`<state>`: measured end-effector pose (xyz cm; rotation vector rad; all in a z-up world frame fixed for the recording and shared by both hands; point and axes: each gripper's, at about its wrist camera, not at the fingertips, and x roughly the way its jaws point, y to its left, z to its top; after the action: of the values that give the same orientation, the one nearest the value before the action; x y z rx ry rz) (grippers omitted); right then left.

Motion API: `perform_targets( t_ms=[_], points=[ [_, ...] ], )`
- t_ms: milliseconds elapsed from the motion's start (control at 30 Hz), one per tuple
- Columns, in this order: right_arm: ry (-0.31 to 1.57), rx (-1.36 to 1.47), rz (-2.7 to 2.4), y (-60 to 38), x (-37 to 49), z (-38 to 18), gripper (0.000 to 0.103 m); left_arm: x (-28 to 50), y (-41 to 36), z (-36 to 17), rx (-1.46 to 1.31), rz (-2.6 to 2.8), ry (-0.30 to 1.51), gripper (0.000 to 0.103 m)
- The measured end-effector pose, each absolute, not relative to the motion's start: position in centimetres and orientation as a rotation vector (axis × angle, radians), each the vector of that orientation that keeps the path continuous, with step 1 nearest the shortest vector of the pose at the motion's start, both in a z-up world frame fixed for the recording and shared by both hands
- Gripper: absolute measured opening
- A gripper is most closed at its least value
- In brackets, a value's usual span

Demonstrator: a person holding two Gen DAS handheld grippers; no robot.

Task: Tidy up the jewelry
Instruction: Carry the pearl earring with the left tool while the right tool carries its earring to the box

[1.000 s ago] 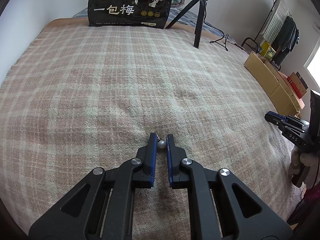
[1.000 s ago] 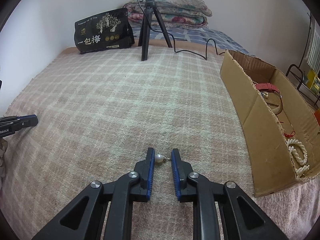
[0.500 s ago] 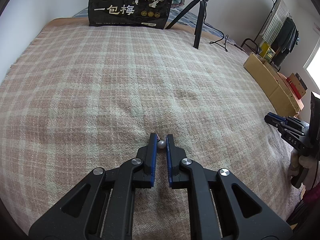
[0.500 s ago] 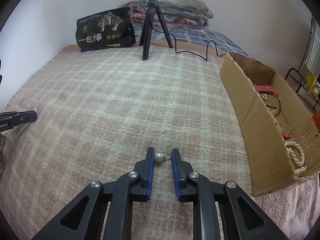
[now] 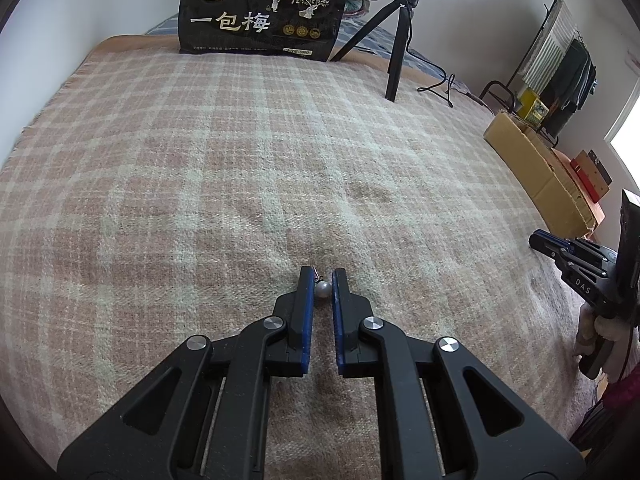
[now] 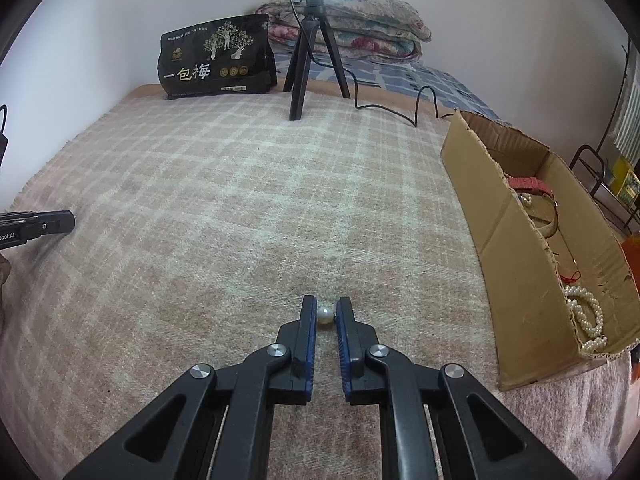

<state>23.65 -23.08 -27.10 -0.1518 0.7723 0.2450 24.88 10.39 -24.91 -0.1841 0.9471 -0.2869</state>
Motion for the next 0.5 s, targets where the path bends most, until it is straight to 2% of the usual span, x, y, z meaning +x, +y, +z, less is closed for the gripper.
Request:
perform_targets(
  t_ms=[500],
  points=[
    [0.703,-0.158,0.254,-23.3,21.3,-23.2,0.008,22.8,9.9,-21.9,-0.178,-0.32,0.885,0.007]
  ],
)
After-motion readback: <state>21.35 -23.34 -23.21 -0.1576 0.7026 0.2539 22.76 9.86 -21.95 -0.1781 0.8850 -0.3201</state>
